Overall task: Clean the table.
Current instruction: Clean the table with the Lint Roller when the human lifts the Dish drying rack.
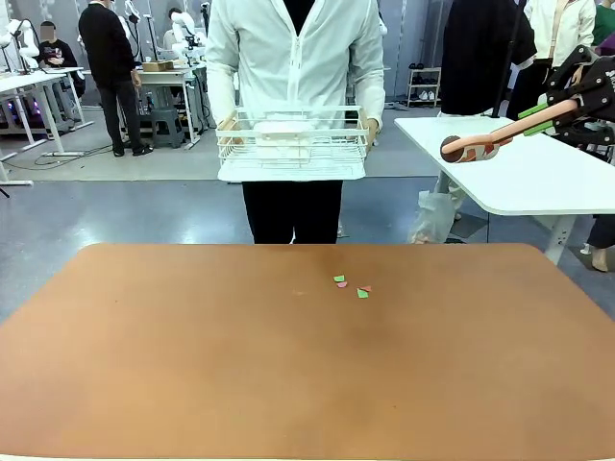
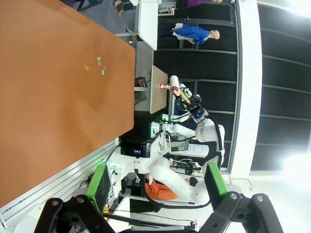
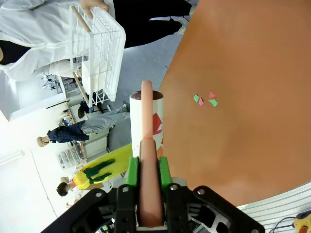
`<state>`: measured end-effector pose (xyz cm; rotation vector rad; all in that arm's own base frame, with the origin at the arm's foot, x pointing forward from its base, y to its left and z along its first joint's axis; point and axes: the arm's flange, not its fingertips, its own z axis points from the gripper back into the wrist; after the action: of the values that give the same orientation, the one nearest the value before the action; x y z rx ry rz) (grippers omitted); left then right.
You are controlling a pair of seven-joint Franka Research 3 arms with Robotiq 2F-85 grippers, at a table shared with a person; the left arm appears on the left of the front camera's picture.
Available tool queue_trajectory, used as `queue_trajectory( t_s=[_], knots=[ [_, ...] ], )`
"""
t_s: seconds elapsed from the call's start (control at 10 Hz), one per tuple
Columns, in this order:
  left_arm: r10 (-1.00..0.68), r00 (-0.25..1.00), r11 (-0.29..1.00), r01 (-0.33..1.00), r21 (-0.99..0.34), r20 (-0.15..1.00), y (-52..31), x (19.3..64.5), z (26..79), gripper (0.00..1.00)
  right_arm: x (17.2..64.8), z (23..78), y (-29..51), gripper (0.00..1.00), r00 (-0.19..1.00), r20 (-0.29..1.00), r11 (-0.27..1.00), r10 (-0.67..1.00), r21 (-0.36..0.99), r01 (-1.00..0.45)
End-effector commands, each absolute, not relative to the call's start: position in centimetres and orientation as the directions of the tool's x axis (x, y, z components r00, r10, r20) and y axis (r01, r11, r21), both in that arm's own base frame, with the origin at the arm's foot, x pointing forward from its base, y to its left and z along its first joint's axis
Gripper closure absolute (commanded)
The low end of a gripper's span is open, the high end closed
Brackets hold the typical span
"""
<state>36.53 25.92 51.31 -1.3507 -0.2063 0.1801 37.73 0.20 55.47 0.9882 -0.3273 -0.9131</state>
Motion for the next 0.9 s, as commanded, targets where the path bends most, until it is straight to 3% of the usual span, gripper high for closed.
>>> queue_trajectory(
  t_s=[0.0,0.1,0.2,0.3,0.5,0.8],
  knots=[
    [0.250,0.967,0.205,-0.009,-0.979,0.044,26.0,36.3,51.5,0.00,37.7,55.5,0.3,1.00,0.601,-0.151,0.230,-0.785,0.829,0.510],
    [0.250,0.967,0.205,-0.009,-0.979,0.044,26.0,36.3,51.5,0.00,37.7,55.5,0.2,0.79,0.600,-0.151,0.231,-0.785,0.828,0.511],
    [0.250,0.967,0.205,-0.009,-0.979,0.044,26.0,36.3,51.5,0.00,38.7,56.4,0.3,0.79,0.665,-0.031,0.347,-0.747,0.834,0.429],
    [0.250,0.967,0.205,-0.009,-0.979,0.044,26.0,36.3,51.5,0.00,39.9,57.6,0.4,0.79,0.794,0.033,0.493,-0.607,0.800,0.343],
    [0.250,0.967,0.205,-0.009,-0.979,0.044,26.0,36.3,51.5,0.00,44.8,59.1,0.4,0.79,0.946,0.084,0.663,-0.313,0.732,0.155],
    [0.250,0.967,0.205,-0.009,-0.979,0.044,26.0,36.3,51.5,0.00,51.1,54.9,2.4,0.79,0.993,0.120,0.741,0.016,0.666,-0.092]
  ],
)
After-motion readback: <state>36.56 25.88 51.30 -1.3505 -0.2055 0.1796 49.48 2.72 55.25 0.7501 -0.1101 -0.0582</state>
